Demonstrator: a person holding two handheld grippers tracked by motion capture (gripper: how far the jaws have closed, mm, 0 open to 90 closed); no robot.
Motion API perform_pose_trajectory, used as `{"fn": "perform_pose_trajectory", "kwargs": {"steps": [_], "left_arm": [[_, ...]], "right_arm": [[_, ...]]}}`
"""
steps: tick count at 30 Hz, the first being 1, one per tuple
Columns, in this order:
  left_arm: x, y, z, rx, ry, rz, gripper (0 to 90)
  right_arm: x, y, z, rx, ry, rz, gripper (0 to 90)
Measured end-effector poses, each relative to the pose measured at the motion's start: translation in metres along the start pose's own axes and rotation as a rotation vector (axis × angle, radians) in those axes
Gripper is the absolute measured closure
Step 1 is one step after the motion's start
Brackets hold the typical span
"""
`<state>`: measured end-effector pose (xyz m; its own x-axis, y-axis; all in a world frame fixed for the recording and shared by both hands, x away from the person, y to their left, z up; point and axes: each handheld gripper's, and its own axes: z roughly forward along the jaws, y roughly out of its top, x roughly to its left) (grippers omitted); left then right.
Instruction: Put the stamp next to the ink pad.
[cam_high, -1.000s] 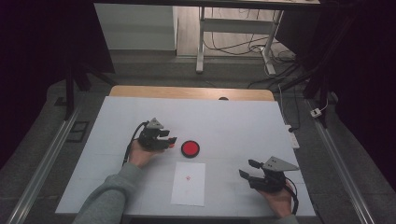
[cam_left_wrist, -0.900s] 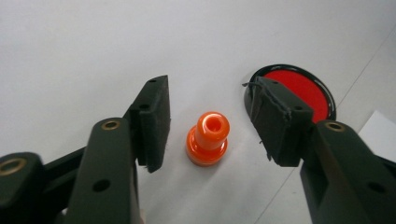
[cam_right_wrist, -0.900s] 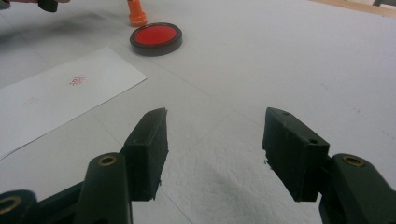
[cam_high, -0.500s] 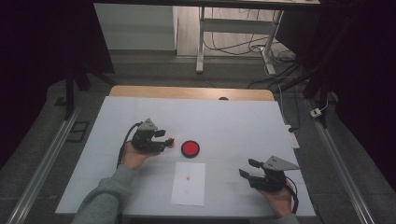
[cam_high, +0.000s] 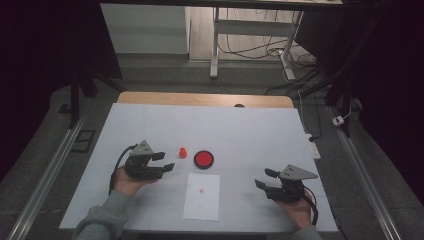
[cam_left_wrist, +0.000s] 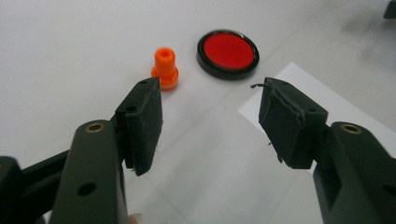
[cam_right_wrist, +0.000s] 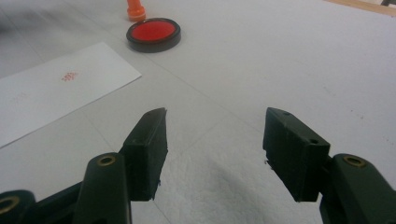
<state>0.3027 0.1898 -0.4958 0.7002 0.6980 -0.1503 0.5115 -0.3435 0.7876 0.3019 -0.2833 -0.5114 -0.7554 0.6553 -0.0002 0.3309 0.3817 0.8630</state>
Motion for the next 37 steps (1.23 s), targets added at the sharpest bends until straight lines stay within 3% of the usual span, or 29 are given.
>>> {"fn": "perform_pose_trajectory", "kwargs": {"steps": [4, 13, 21, 37], "left_arm": [[-0.003, -0.014, -0.011, 0.001, 0.002, -0.006, 39.3], [-0.011, -0.037, -0.03, -0.007, -0.007, -0.015, 39.2], [-0.013, -0.042, -0.034, -0.011, 0.001, -0.01, 38.9], [-0.011, -0.041, -0.032, -0.004, 0.007, -0.009, 38.7]], "right_arm": [[-0.001, 0.0, 0.001, 0.01, -0.003, -0.025, 39.1], [-0.004, -0.003, -0.003, 0.019, -0.018, -0.019, 38.9], [-0.007, -0.006, -0.005, 0.039, -0.032, -0.029, 38.7], [-0.005, -0.006, -0.007, 0.026, -0.026, -0.037, 38.7]]}}
